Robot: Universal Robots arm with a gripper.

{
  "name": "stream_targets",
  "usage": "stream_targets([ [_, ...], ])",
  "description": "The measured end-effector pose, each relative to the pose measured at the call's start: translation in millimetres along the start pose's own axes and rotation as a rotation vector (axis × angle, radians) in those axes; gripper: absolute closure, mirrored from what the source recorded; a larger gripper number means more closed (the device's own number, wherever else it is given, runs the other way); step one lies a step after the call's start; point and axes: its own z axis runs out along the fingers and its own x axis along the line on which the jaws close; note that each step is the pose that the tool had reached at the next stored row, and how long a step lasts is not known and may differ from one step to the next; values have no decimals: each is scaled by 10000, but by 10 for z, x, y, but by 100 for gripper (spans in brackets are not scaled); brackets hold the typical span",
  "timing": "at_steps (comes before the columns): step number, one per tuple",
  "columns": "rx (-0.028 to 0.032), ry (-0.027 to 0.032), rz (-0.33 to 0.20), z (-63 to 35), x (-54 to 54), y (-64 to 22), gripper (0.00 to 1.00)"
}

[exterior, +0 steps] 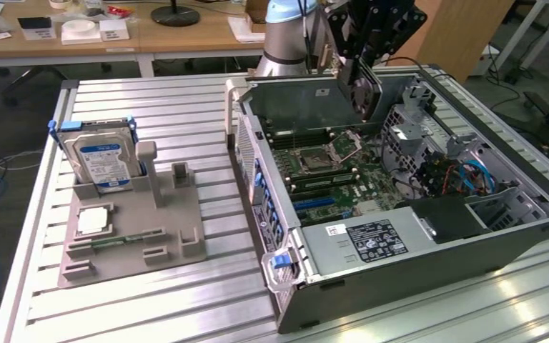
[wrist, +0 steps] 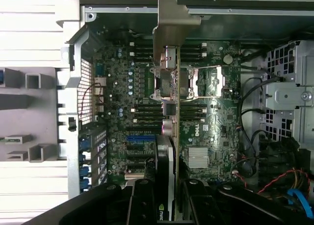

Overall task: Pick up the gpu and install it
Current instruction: 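Pick up the gpu and move the gpu toward the slot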

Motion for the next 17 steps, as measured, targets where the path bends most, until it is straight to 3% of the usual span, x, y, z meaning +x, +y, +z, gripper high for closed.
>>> stream_targets([
  [7,-2,3,-85,1,-87,2,73],
  [17,-2,3,-87,1,-92,2,73],
])
